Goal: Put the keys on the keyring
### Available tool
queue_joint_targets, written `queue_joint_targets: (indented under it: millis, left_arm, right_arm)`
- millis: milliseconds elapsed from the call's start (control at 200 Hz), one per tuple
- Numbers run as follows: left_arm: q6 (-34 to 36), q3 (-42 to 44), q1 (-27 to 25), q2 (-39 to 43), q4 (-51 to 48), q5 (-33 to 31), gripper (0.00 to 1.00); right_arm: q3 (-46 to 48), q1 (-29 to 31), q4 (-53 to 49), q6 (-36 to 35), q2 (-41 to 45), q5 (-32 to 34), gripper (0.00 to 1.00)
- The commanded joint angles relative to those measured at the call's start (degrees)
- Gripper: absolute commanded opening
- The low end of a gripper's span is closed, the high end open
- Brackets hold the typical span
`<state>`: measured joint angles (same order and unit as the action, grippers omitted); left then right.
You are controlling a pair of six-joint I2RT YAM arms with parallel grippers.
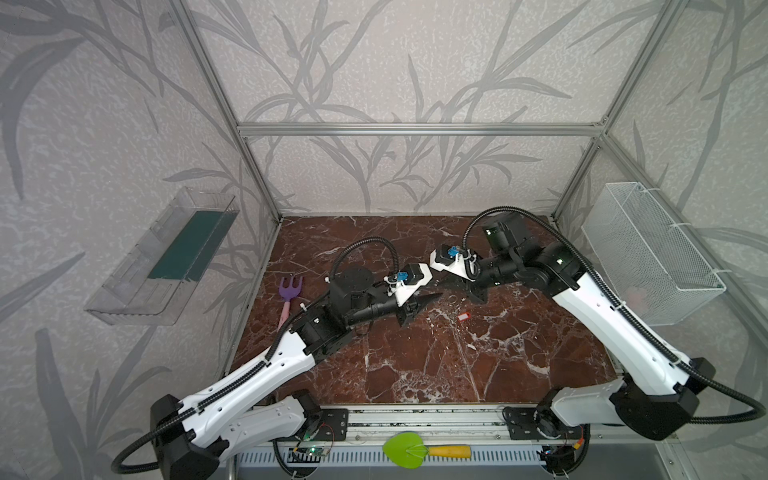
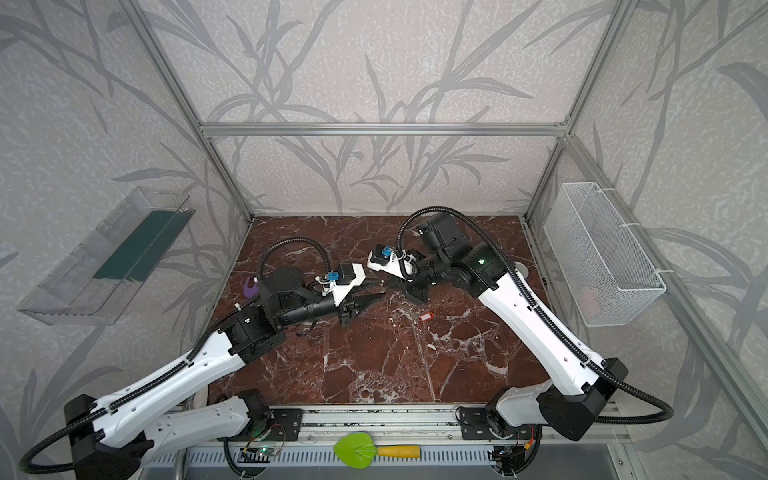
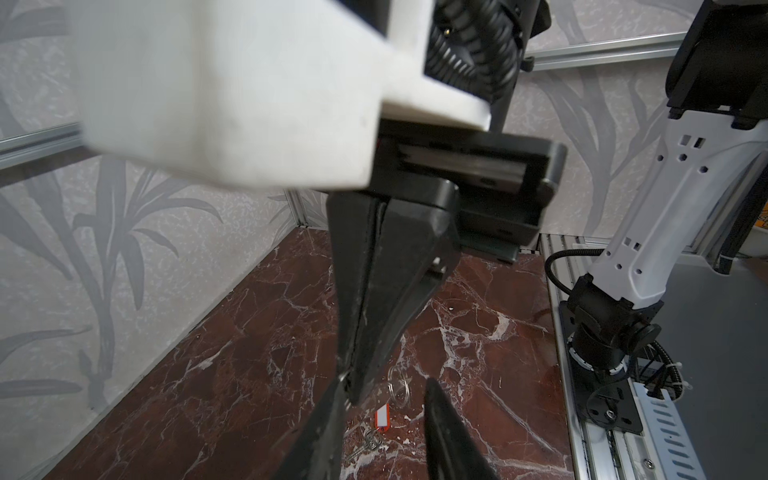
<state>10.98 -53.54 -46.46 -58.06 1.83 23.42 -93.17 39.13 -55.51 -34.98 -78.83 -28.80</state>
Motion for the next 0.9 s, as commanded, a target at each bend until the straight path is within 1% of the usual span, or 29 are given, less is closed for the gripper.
queue_joint_targets:
  millis: [0, 95, 175, 375, 530, 840, 895]
  left_arm:
    - [1.3, 0.9, 0.6, 1.3, 3.6, -5.3, 0.35]
    - [1.6, 0.2, 0.6, 0.9, 1.4, -4.7, 0.34]
    - [1.6, -0.9, 0.7, 0.0, -0.7, -2.6, 0.32]
    - [1.4, -4.0, 0.7, -2.6, -5.8, 3.5, 0.22]
    - [1.6, -4.3, 0.6, -3.0, -6.6, 4.2, 0.16]
    - [1.9, -6.9, 0.6, -4.9, -12.4, 6.2, 0.16]
    - [1.9, -7.4, 0.6, -5.4, -13.4, 6.7, 0.13]
  right_arm:
    - [0.8, 1.4, -1.5, 0.0, 1.4, -3.9, 0.00]
    - [0.8, 1.4, -1.3, 0.1, 1.4, -4.2, 0.00]
    - [0.8, 1.4, -1.1, 0.2, 1.4, -4.5, 0.00]
    - [1.2, 1.4, -0.3, 0.5, 1.9, -4.6, 0.00]
    - [1.5, 1.4, -0.1, 0.7, 2.4, -4.9, 0.00]
    - [2.0, 1.3, 1.3, 1.4, 3.6, -5.7, 0.00]
    - [1.9, 1.3, 1.4, 1.5, 3.6, -5.8, 0.00]
